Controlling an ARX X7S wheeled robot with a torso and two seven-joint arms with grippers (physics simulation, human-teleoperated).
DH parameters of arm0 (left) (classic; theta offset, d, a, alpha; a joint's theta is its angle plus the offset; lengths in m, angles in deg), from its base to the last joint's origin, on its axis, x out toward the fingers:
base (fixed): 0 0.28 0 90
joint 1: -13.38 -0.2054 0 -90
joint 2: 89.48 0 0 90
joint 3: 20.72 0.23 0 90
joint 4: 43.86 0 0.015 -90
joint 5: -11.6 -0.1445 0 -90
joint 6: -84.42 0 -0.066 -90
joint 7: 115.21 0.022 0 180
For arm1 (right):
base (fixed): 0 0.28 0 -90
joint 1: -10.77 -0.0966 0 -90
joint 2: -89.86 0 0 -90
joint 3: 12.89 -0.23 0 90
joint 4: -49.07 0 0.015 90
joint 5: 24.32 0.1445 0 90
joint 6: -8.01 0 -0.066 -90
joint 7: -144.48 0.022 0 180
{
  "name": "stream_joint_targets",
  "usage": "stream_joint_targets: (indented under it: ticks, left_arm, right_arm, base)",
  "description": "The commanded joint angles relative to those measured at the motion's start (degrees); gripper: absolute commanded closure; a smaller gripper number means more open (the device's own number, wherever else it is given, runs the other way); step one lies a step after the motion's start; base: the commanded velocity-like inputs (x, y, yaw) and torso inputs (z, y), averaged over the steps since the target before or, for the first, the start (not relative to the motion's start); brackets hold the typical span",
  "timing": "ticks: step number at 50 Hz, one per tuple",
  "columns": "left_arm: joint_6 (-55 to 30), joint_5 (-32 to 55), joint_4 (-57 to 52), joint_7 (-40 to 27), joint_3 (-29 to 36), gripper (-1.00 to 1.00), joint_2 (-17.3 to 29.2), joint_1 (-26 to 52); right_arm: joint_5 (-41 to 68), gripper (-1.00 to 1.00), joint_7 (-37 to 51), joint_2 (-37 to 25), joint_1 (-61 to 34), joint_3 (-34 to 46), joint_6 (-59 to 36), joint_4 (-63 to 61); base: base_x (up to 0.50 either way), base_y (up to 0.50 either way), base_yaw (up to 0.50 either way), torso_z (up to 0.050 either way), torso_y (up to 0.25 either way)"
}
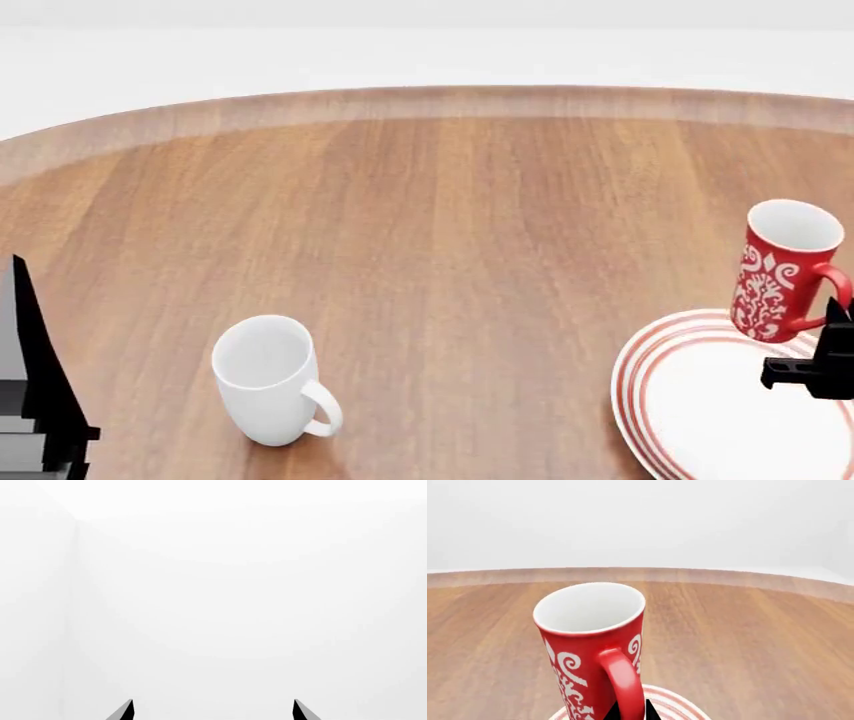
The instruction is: Pick up the red mug and put it on the plate
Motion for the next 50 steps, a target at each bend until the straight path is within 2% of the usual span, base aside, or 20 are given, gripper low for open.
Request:
stream_joint_targets:
  ticks: [1,14,28,35,50]
  left_arm:
    - [-0.09,0.18,-0.33,-0.14,-0.09,-1.00,0.24,-0.04]
    - [-0.47,0.35,-0.66,-0.32,-0.03,-1.00,0.35,0.35]
    - [-0.59,0.43,-1.12,-0.48,0.08,-1.00,0.52,0.48]
    - [-0.50,0.65,-1.59,-0.55,-0.07,-1.00,0.68,0.47]
    - [-0.46,0.74,-1.70,-0.77,0.10,-1.00,0.69,0.44]
  right_arm:
    - [-5.91,1.00,-2.25,0.33,0.91,-10.28,0.52,0.00]
    - [-11.71,1.00,-7.48,1.59,2.52,-22.05,2.35,0.00]
    - [-19.55,1.00,-8.65,2.88,4.18,-32.32,2.60,0.02]
    - [-22.60,1.00,-7.55,2.94,4.13,-35.07,3.60,0.02]
    - [-26.44,1.00,-3.69,3.96,3.72,-34.93,8.46,0.01]
  base:
    - [0.00,0.00,0.00,0.000,0.000]
    - [0.00,0.00,0.00,0.000,0.000]
    - [0.00,0.00,0.00,0.000,0.001]
    - [0.00,0.00,0.00,0.000,0.000]
    - [0.00,0.00,0.00,0.000,0.000]
